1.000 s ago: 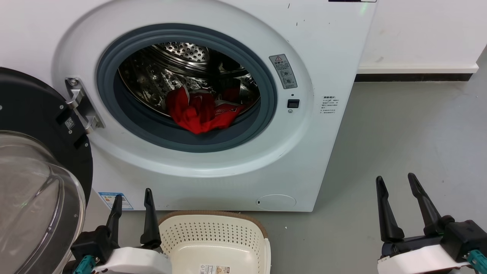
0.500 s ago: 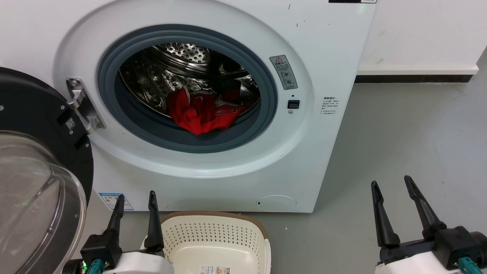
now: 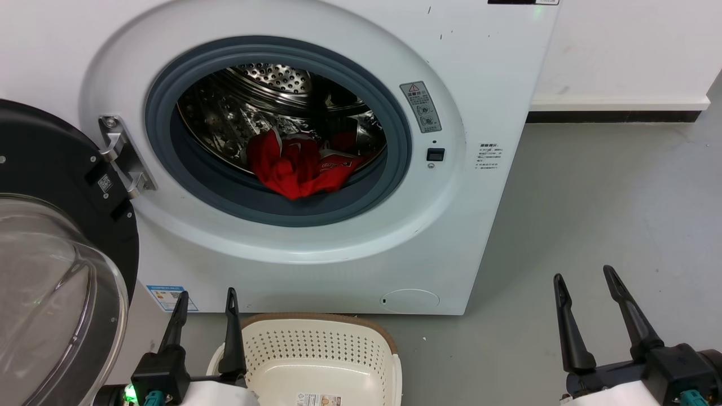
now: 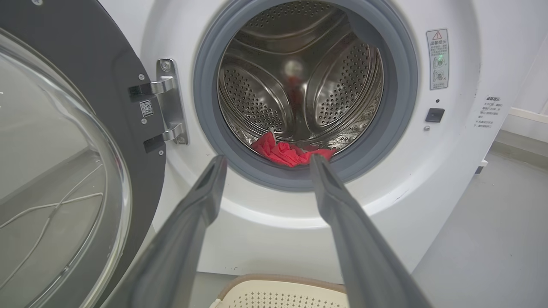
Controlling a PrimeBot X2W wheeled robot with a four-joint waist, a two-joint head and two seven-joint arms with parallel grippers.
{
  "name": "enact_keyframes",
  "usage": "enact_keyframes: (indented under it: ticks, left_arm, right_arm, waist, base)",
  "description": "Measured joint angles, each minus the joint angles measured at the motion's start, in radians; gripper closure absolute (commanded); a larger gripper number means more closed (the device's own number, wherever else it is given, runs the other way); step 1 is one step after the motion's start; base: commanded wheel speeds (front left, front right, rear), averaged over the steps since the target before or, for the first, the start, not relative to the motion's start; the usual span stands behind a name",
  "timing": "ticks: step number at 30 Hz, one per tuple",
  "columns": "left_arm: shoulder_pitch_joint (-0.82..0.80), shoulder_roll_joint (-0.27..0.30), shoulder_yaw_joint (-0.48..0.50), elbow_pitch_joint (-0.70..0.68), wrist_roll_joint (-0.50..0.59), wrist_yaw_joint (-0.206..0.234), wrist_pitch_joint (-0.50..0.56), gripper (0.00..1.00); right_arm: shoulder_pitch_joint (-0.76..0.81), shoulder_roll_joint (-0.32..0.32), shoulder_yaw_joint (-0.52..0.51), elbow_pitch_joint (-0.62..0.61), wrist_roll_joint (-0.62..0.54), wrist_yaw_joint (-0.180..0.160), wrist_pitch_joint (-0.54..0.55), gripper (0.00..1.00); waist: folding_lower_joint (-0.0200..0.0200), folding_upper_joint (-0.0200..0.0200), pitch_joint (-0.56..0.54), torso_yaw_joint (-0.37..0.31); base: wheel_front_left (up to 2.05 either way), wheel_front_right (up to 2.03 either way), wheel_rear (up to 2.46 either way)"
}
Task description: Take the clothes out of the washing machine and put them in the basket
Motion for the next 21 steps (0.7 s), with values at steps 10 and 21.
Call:
enact_keyframes:
  ticks: [10,21]
  left_arm:
    - [0.002,0.000,0.004,0.006,-0.002,0.000,-0.002,0.00]
    - [0.002,0.000,0.002,0.008,-0.002,-0.002,-0.002,0.00]
  right_arm:
    - [0.000,0.000,-0.005,0.021,0.030,0.000,0.000,0.00]
    - [0.001,0.000,-0.006,0.032,0.021,0.000,0.000,0.00]
  waist:
    - [0.0000,0.0000,0.003,-0.004]
    - [0.0000,0.0000,0.006,-0.002]
  base:
    - [0.00,0.00,0.00]
    - [0.00,0.00,0.00]
